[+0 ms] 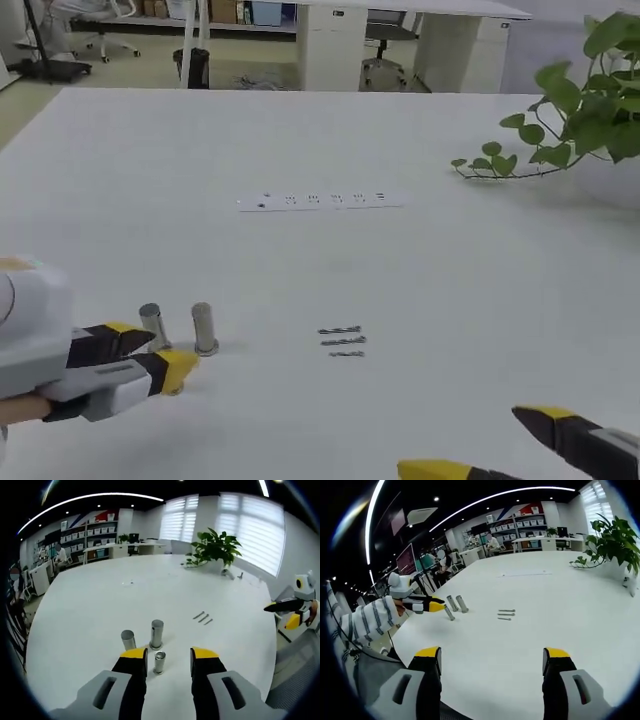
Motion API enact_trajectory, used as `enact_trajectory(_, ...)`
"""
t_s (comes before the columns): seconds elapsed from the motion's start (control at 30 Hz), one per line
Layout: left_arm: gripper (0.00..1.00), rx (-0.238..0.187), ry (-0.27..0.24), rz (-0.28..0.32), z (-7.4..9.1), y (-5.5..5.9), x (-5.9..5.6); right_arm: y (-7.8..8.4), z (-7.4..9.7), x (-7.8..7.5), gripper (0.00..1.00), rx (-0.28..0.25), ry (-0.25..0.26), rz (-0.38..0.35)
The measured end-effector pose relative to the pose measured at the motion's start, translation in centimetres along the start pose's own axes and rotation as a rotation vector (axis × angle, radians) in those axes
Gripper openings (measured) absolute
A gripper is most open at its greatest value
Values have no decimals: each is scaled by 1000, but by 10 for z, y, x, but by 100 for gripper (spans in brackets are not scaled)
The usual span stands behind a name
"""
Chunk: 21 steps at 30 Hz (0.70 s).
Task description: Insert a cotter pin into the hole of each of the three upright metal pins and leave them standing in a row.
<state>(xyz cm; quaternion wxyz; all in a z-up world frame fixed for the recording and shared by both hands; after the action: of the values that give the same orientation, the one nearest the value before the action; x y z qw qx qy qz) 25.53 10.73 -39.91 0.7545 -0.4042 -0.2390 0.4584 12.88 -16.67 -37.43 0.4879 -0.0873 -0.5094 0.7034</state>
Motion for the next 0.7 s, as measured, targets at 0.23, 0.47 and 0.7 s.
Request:
enact_trajectory(0.23,26,15,-17,11,-9,4,3,2,2,-2,81,13,8,2)
enact_trajectory(0.47,22,35,-25,-23,-18,11,3,2,4,-3,81,21,13,9)
enact_trajectory(0.7,11,57,-52,-53,-22,16,6,3,4,-3,81,21,12,3)
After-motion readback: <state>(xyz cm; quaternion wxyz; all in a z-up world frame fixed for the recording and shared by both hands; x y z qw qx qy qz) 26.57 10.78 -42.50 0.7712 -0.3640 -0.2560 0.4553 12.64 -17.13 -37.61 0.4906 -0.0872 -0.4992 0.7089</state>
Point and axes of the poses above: the centre of the closed fingertips' face, and the gripper's own axes: z roughly backward along the fingers, x roughly to its left, y roughly out of its underside, the point moved 5 cm from there along z, roughly backward along the fingers, and after that the axes turned 14 degrees about -y, right-handed, at the moved point
